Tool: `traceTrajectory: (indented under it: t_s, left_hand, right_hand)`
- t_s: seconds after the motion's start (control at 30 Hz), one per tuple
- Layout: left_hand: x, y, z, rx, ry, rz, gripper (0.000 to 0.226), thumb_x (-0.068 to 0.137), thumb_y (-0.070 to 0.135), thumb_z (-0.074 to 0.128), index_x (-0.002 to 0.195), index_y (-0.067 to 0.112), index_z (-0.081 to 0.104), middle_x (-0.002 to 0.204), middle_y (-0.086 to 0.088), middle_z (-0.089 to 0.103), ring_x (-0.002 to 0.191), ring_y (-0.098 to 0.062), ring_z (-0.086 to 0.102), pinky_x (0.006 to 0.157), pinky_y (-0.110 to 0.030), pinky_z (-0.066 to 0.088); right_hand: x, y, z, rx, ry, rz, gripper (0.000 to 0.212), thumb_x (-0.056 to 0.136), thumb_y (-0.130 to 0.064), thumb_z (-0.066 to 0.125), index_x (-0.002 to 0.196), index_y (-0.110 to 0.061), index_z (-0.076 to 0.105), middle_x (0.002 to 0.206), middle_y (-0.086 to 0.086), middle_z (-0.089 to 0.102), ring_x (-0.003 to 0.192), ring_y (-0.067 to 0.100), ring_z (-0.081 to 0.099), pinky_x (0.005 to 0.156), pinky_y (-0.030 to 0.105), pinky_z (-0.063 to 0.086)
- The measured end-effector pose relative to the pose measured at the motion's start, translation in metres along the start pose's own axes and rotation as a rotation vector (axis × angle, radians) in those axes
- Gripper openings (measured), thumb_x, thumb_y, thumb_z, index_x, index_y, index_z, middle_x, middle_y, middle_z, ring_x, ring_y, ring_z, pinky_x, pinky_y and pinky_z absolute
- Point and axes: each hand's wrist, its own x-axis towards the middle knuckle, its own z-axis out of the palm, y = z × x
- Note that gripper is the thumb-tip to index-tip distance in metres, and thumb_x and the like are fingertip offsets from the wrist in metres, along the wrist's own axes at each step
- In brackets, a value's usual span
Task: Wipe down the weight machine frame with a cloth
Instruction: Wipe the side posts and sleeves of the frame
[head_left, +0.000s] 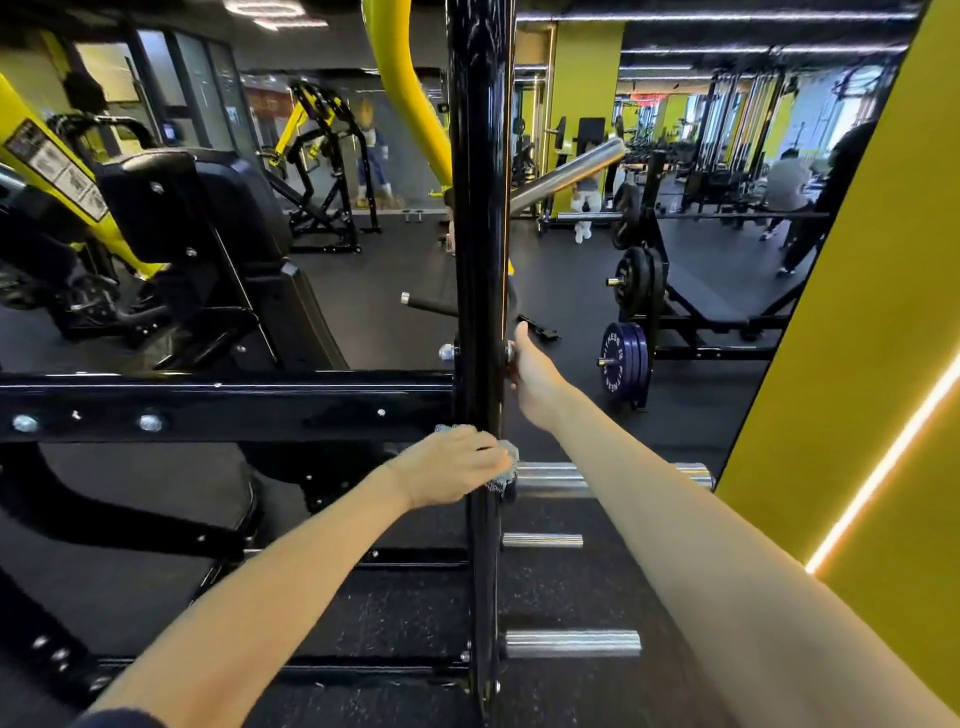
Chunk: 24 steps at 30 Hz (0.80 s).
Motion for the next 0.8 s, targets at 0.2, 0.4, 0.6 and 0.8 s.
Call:
traceTrajectory:
  t_s: [0.2,0.4,0.6,0.8]
  left_hand:
    - [0.005,-0.029,-0.024,0.086,0.34,-0.163,0.032,0.096,-0.004,0.037,0.114,-0.003,0.064,0.106,-0.011,0.065,0.096,-0.026,0.05,0.088,-0.035,0.045]
    - [-0.023,0.031,0.024,-0.081,0.123,-0.029,0.051,0.062,-0.001,0.084,0.11,0.001,0.064,0.099,-0.001,0.066,0.089,-0.024,0.05,0.08,-0.027,0.053]
    - [-0.013,0.012,0.006,-0.2,0.418,-0.33,0.026,0.077,-0.002,0.07,0.103,-0.005,0.069,0.1,-0.012,0.069,0.097,-0.027,0.047,0.082,-0.029,0.054]
    - [-0.028,0.041,0.018,-0.259,0.17,-0.224,0.044,0.065,-0.005,0.082,0.106,0.002,0.065,0.093,-0.005,0.065,0.088,-0.024,0.044,0.062,-0.03,0.056]
  right_hand:
    - [-0.005,0.009,0.003,0.016,0.098,0.022,0.054,0.099,-0.056,0.032,0.106,-0.015,0.065,0.11,0.005,0.068,0.1,0.02,0.063,0.094,0.034,0.048]
    - [-0.007,0.029,-0.004,0.233,0.123,-0.004,0.037,0.103,-0.04,0.037,0.086,-0.018,0.062,0.084,-0.005,0.064,0.081,0.01,0.058,0.081,0.027,0.038]
    - [0.003,0.032,-0.004,0.204,0.175,-0.012,0.035,0.103,-0.038,0.04,0.085,-0.018,0.062,0.083,-0.005,0.065,0.084,0.01,0.059,0.093,0.032,0.037]
    - [0.0,0.033,0.002,0.243,0.196,-0.029,0.034,0.102,-0.038,0.04,0.085,-0.017,0.061,0.084,-0.005,0.065,0.082,0.009,0.058,0.087,0.029,0.035]
